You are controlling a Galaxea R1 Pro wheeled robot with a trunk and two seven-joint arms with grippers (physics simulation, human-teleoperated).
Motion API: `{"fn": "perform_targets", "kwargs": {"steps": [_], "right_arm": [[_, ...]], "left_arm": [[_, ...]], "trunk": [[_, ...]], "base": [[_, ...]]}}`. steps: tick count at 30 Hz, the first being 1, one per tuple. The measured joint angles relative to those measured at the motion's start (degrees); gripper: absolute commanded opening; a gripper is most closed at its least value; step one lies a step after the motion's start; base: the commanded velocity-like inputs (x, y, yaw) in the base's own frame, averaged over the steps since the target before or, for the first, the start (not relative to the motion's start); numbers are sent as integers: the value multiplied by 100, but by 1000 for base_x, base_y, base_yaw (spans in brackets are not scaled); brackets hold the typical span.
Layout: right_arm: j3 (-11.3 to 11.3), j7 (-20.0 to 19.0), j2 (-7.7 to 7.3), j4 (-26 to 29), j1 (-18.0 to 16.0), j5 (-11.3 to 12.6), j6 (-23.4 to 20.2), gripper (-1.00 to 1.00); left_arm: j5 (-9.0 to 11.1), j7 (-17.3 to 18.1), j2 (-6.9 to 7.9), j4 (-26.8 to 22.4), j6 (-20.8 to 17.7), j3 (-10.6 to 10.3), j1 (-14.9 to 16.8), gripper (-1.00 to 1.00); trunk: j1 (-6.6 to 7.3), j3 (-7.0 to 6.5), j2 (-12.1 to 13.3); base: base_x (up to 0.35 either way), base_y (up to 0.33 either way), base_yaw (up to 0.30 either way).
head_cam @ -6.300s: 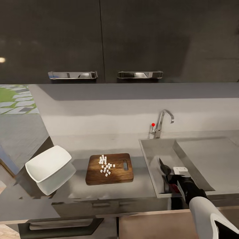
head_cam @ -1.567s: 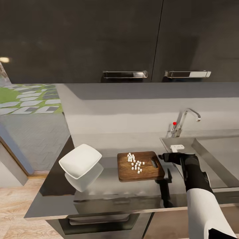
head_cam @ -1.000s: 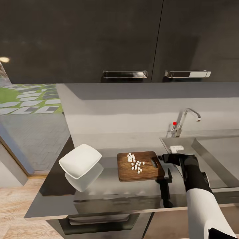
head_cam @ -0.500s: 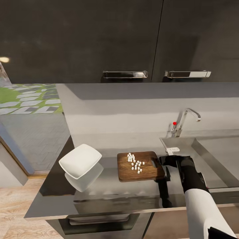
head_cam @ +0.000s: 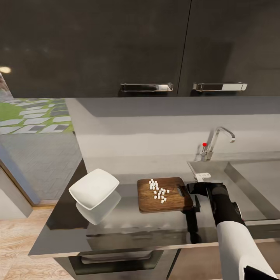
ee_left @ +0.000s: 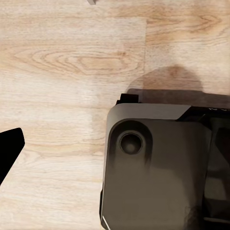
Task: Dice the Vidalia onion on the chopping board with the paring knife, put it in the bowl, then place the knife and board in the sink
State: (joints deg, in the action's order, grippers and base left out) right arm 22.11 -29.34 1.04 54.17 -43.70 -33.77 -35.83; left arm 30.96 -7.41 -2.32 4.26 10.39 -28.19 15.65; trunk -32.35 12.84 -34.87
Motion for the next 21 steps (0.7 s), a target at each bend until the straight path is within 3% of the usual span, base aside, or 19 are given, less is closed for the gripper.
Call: {"fn": "perform_targets", "kwargs": {"steps": [9,21], "right_arm": [[-1,3,0,-117,0,1,-1,100],[-5,287,5,-416,0,1,7,100]], "left_arm": [[0,0,-1,0,0,0,0,100],[0,0,0,0,0,2,0,100]], "trunk": [[0,0,0],[0,0,0]], "base": [[0,0,0],[0,0,0]]}}
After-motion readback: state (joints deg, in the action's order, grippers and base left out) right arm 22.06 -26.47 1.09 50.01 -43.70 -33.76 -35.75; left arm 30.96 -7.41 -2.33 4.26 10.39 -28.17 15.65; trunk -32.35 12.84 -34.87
